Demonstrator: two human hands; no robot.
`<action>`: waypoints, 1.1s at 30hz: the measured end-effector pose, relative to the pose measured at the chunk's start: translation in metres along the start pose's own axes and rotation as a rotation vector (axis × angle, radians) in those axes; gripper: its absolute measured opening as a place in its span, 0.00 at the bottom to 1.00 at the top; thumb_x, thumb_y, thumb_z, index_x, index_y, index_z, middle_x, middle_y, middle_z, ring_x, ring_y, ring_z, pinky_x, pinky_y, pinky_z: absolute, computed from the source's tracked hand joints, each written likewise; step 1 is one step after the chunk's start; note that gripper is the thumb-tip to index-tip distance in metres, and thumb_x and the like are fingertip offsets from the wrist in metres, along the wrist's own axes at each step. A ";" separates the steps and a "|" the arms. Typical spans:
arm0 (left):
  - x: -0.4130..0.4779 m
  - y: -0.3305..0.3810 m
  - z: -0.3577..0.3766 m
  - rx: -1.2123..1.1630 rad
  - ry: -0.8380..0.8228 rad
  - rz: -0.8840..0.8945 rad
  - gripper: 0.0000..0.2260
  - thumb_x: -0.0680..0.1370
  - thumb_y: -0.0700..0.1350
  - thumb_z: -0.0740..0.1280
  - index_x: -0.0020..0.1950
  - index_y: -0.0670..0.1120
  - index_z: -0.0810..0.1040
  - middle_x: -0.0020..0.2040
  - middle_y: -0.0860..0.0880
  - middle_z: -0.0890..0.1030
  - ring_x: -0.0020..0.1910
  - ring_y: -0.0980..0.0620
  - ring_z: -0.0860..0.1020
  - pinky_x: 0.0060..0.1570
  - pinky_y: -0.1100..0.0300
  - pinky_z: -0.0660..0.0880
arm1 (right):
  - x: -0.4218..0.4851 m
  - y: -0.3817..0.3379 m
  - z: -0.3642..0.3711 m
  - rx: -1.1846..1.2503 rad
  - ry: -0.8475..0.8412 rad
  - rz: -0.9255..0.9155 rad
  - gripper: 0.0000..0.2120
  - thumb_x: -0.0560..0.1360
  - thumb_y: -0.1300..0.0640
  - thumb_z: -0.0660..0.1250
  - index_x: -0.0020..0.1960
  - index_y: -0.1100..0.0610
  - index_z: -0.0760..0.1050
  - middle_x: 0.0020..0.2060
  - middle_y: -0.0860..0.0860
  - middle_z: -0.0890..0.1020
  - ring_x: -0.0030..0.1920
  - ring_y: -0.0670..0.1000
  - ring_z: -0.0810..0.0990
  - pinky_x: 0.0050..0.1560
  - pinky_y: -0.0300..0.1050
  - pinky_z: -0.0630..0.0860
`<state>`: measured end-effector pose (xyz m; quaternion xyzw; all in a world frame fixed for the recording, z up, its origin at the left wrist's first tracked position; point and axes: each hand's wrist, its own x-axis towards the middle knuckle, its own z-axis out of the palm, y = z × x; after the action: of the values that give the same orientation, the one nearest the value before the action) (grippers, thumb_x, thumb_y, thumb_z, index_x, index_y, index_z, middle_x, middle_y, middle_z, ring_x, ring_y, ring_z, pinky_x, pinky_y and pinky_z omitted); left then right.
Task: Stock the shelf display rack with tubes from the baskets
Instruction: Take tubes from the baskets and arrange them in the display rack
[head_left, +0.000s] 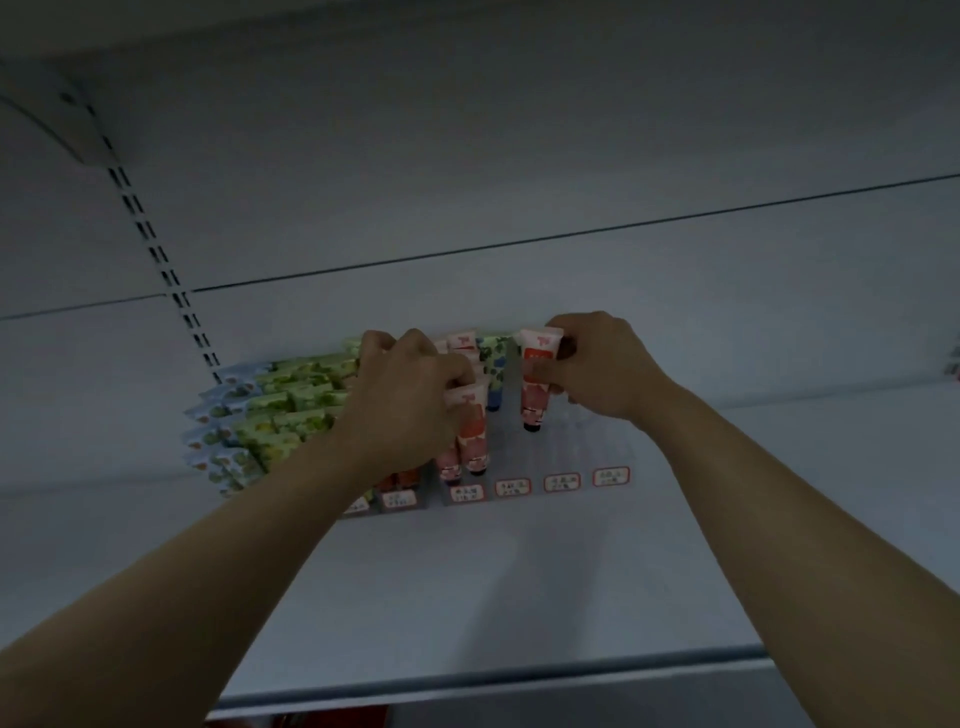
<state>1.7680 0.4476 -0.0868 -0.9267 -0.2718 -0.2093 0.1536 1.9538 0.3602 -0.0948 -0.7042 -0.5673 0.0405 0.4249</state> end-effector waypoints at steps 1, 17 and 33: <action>0.002 0.000 0.001 0.019 0.008 0.031 0.12 0.74 0.55 0.68 0.56 0.54 0.80 0.51 0.48 0.77 0.60 0.50 0.70 0.55 0.54 0.53 | 0.001 0.003 -0.004 -0.022 0.025 0.001 0.11 0.72 0.55 0.72 0.46 0.63 0.79 0.37 0.55 0.82 0.38 0.54 0.81 0.41 0.46 0.78; 0.013 -0.003 0.027 0.083 0.058 0.256 0.09 0.68 0.46 0.71 0.47 0.48 0.81 0.40 0.49 0.81 0.45 0.44 0.75 0.47 0.50 0.64 | 0.017 0.045 -0.015 -0.170 0.252 0.103 0.08 0.69 0.59 0.75 0.47 0.57 0.79 0.40 0.52 0.82 0.39 0.54 0.81 0.44 0.49 0.79; 0.007 0.004 0.033 -0.022 0.153 0.011 0.06 0.60 0.46 0.73 0.35 0.47 0.81 0.34 0.45 0.79 0.45 0.44 0.77 0.49 0.51 0.59 | 0.020 0.052 -0.016 -0.189 0.334 0.113 0.04 0.70 0.61 0.72 0.43 0.58 0.78 0.36 0.53 0.82 0.36 0.55 0.81 0.41 0.53 0.79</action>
<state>1.7859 0.4611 -0.1127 -0.9111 -0.2517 -0.2817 0.1650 2.0092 0.3683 -0.1090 -0.7686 -0.4500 -0.1067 0.4420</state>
